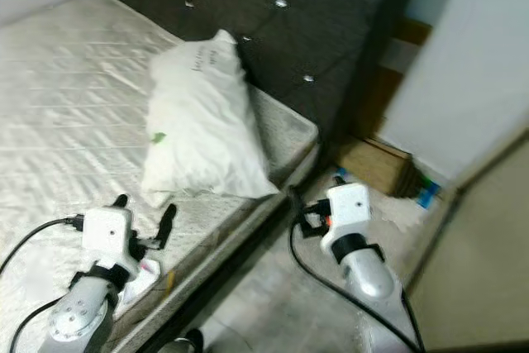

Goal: Clean up the room

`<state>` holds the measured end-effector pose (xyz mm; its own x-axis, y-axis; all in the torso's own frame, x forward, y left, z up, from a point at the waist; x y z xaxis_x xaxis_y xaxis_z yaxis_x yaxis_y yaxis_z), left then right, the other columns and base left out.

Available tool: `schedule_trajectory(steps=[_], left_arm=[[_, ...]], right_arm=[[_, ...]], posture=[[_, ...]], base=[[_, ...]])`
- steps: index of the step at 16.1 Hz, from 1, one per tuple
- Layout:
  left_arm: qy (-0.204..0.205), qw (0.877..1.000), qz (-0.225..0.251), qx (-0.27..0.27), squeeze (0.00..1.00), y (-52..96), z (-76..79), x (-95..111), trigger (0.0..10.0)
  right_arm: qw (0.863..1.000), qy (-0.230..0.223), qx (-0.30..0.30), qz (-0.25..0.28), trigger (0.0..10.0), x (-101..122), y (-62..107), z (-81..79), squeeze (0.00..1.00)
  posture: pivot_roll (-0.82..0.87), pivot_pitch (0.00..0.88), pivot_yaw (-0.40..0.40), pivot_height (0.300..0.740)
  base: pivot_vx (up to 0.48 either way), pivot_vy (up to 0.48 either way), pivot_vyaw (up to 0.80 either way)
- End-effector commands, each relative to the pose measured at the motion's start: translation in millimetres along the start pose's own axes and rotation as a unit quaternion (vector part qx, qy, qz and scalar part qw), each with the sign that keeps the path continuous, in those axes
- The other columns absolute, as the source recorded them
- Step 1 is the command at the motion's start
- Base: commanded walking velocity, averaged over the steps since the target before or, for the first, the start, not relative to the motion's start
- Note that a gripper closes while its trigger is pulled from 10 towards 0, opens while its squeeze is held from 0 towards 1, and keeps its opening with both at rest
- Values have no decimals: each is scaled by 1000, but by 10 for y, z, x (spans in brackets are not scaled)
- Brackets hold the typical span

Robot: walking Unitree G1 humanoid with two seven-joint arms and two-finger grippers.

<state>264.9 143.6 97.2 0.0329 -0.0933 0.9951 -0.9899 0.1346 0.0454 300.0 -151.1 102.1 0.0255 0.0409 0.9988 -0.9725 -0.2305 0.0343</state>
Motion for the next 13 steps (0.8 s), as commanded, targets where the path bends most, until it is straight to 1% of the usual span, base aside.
schedule_trajectory(steps=[1,2,4,7,8,10,12,13], left_arm=[[-7,1000,-6,1,0,0,-36,-45,10000],[-7,1000,-4,1,0,-20,-55,-37,10000],[-9,1000,4,27,0,-76,-143,-7,10000],[-15,996,22,84,0,-143,-345,59,10000],[-12,994,26,106,0,-138,-435,70,10000],[-14,994,30,108,0,-159,-465,91,10000],[-17,995,40,93,0,-202,-423,122,10000],[-19,994,44,99,0,-207,-433,143,10000]], right_arm=[[1000,-3,-2,5,10000,14,-34,8,0],[1000,-6,-4,11,10000,42,-86,10,0],[1000,-15,-9,24,10000,107,-201,16,0],[998,-31,-25,40,10000,183,-353,55,0],[998,-35,-25,45,10000,197,-383,51,0],[998,-37,-21,49,10000,212,-426,33,0],[998,-34,-16,47,10000,186,-493,15,0],[998,-35,-12,49,10000,197,-526,4,0]], posture=[[-34,110,-72,740],[-31,99,-72,740],[-25,75,-68,740],[-12,24,-63,740],[-7,1,-62,740],[4,0,-65,740],[16,0,-77,740],[24,0,-87,740]], base=[[0,0,800],[0,0,800],[0,0,800],[0,0,800],[0,0,800],[0,0,800],[0,0,800],[0,0,800]])
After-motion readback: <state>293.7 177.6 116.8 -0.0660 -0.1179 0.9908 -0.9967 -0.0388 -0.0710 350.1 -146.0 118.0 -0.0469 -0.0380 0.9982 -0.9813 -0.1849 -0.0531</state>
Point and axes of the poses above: a point about 5 cm out from each wrist's last joint towards the gripper, its own y axis pointing back from the gripper into the wrist, its own x axis along the axis of the wrist's last joint, z = x × y, the point moved 4 cm from there along -y, pointing out of the wrist towards the gripper, and after that the axes turned 1 degree about -y, right-handed, at the moved point
